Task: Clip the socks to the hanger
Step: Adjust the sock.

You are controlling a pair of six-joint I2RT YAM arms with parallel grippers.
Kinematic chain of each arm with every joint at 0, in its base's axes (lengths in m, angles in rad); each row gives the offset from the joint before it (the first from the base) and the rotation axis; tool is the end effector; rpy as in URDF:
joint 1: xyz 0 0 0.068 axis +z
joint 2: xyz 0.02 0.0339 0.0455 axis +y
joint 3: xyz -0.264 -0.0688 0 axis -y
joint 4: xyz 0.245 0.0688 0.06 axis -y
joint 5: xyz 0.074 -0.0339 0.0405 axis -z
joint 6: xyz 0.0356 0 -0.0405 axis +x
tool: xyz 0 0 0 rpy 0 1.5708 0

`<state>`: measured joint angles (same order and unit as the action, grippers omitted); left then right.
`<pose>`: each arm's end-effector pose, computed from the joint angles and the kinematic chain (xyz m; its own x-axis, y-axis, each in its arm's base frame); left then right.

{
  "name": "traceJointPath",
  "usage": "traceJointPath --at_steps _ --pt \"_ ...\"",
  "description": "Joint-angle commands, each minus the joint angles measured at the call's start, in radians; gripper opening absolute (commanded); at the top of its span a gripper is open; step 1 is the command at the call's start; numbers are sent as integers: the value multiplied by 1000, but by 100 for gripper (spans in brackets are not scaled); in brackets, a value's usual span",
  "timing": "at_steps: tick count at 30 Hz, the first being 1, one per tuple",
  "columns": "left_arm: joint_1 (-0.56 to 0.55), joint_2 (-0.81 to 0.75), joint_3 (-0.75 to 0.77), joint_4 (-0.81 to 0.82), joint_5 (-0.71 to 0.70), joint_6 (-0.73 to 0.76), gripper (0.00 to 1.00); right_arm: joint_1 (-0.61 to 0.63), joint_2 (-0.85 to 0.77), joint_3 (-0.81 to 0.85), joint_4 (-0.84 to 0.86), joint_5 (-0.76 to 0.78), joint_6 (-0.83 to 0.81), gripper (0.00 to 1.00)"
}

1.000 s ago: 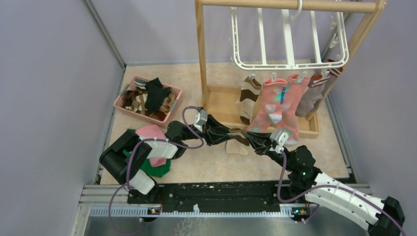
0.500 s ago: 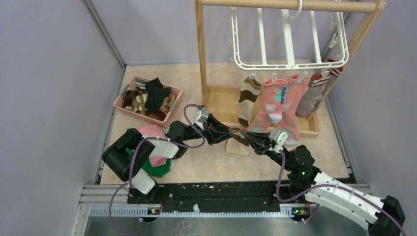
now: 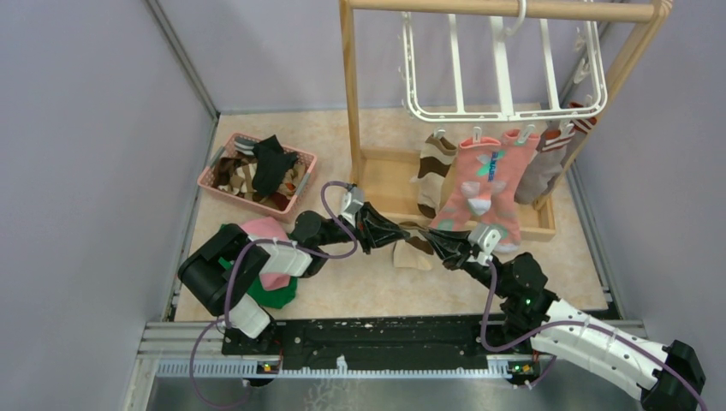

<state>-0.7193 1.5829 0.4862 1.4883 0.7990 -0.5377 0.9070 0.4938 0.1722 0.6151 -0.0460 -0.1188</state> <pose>0.1937 -0.2035 0.2246 -0.2440 -0.2612 -0.9340 0.9697 -0.0530 -0.2385 0.0873 0.1143 0.2498 0.2735 0.1574 -0.9489 -0.7871 0.6037 -0.1267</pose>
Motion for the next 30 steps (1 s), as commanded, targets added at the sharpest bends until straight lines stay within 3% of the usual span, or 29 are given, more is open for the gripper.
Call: traceJointPath --at_steps 1,4,8,10,18,23,26,30 --pt "-6 -7 24 305 37 -7 0 2 10 27 56 11 17 0" --pt "-7 -32 -2 303 35 16 0 1 19 30 57 40 28 0" --pt "-7 -110 -63 270 5 63 0 1 71 55 43 187 54 41" --pt "-9 -181 -71 124 15 89 0 1 109 80 41 227 57 48" --pt "-25 -460 -29 -438 76 278 0 2 311 178 161 194 82 44" --pt "-25 -523 -27 -579 84 363 0 3 380 214 218 115 99 43" --pt "-25 -563 -7 -721 53 452 0 3 365 228 173 157 89 43" --pt "-25 -636 14 -915 -88 590 0 3 273 208 107 218 24 43"
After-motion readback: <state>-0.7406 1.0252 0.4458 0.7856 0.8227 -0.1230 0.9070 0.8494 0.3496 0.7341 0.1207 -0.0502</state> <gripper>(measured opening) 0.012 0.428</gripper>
